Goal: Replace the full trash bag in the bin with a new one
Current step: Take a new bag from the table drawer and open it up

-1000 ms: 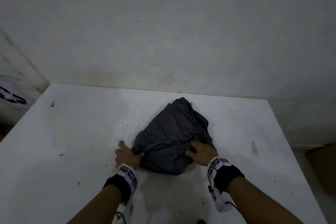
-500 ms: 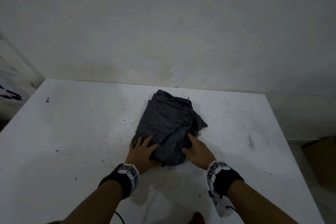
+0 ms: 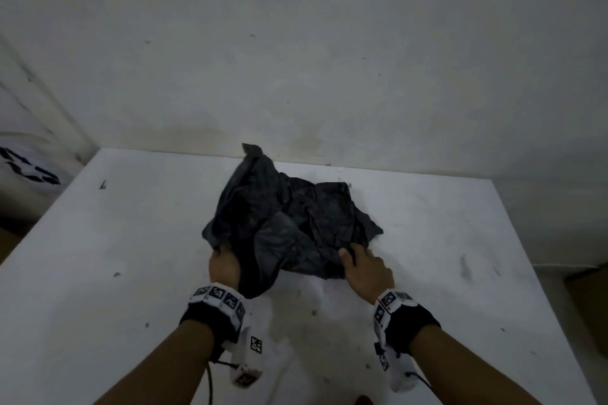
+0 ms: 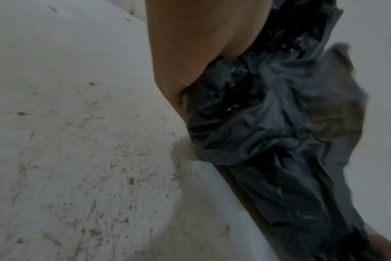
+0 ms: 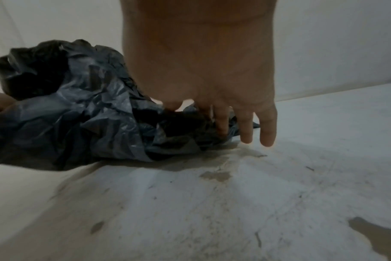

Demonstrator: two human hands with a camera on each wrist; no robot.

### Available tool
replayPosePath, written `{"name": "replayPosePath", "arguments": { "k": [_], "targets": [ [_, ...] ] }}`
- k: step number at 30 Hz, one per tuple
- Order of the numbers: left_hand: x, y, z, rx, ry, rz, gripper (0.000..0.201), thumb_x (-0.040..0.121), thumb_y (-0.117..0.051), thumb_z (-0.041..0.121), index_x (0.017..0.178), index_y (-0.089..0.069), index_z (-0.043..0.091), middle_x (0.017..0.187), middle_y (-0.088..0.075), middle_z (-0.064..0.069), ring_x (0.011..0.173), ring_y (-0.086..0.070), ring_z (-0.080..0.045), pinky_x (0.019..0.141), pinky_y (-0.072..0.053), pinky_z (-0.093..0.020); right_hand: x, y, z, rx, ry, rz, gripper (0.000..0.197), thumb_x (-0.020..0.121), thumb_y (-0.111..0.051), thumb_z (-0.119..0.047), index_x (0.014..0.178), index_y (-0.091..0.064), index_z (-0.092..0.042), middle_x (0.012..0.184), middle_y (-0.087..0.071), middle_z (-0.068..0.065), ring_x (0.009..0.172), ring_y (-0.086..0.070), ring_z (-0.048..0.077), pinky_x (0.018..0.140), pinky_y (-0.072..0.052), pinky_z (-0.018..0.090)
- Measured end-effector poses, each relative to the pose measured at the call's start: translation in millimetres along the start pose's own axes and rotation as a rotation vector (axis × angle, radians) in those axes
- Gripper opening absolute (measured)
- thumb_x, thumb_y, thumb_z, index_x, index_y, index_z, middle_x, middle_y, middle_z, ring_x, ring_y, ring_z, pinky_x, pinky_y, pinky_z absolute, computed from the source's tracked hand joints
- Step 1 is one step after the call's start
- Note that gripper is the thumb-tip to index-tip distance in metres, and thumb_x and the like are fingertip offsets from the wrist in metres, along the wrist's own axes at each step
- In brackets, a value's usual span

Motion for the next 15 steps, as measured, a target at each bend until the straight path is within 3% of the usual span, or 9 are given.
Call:
{"name": "replayPosePath", "arguments": {
  "k": [2,5,7,10,11,13,15],
  "targets": [
    [8,12,-11,-0.003,0.083,0.024,0.043,0.105,-0.023,0.011,0.135,-0.041,-0.013,0.139,-0.044,-0.03,0.127,-0.044,-0.043,0.1,-0.037,-0.041,-3,-2,-3,-0.042,0.023,-0.023,0.052,0.098,-0.028,-0.056,0.143,-0.036,-0.03,0.151,-0.038,0.006,0.133,-0.039,0.033,0.11,-0.031,0.047],
    [10,28,-27,-0.084,0.181,0.108,0.047,0.105,-0.021,0.016,0.139,-0.035,-0.013,0.143,-0.04,-0.03,0.131,-0.041,-0.042,0.103,-0.036,-0.04,-7,-8,0,-0.303,0.019,-0.117,0.048,0.096,-0.037,-0.05,0.14,-0.043,-0.03,0.15,-0.038,0.003,0.132,-0.036,0.031,0.107,-0.03,0.044],
    [4,34,-26,-0.151,0.169,0.2,0.05,0.104,-0.03,0.022,0.14,-0.029,-0.012,0.146,-0.036,-0.028,0.132,-0.04,-0.04,0.105,-0.035,-0.039,-10,1,-12,-0.312,0.041,0.008,0.041,0.099,-0.036,-0.044,0.132,-0.051,-0.025,0.142,-0.047,0.005,0.129,-0.039,0.031,0.105,-0.031,0.044],
    [-7,41,-17,-0.176,-0.031,0.331,0.058,0.097,-0.053,0.023,0.139,-0.028,-0.008,0.141,-0.036,-0.027,0.126,-0.041,-0.041,0.105,-0.036,-0.044,-16,22,-44,-0.006,0.218,0.291,0.036,0.103,-0.033,-0.038,0.123,-0.057,-0.02,0.131,-0.055,0.005,0.123,-0.046,0.03,0.1,-0.035,0.039],
    [-11,43,-13,-0.082,-0.112,0.35,0.062,0.092,-0.061,0.024,0.137,-0.032,-0.007,0.138,-0.038,-0.028,0.125,-0.041,-0.042,0.104,-0.036,-0.047,-19,25,-55,0.114,0.316,0.311,0.037,0.103,-0.033,-0.04,0.126,-0.056,-0.022,0.132,-0.055,0.004,0.124,-0.047,0.028,0.101,-0.036,0.038],
    [-17,48,-8,0.115,-0.223,0.408,0.069,0.081,-0.074,0.028,0.131,-0.039,-0.003,0.131,-0.041,-0.026,0.123,-0.04,-0.042,0.1,-0.037,-0.052,-28,21,-77,0.24,0.521,0.196,0.044,0.101,-0.031,-0.049,0.139,-0.044,-0.032,0.144,-0.046,-0.002,0.132,-0.043,0.022,0.108,-0.037,0.037],
    [-26,46,0,0.167,-0.34,0.422,0.064,0.075,-0.079,0.029,0.122,-0.047,-0.001,0.122,-0.047,-0.023,0.117,-0.043,-0.038,0.097,-0.039,-0.051,-33,3,-89,0.124,0.638,0.035,0.049,0.099,-0.032,-0.054,0.146,-0.027,-0.045,0.157,-0.028,-0.007,0.141,-0.034,0.021,0.112,-0.035,0.04]
  ]
}}
Point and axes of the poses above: each hand's wrist, its own x-axis towards the middle knuckle, its own y-axis out of the back of the hand, z = x × y, the point moved 6 cm from there along x, towards the middle knuckle
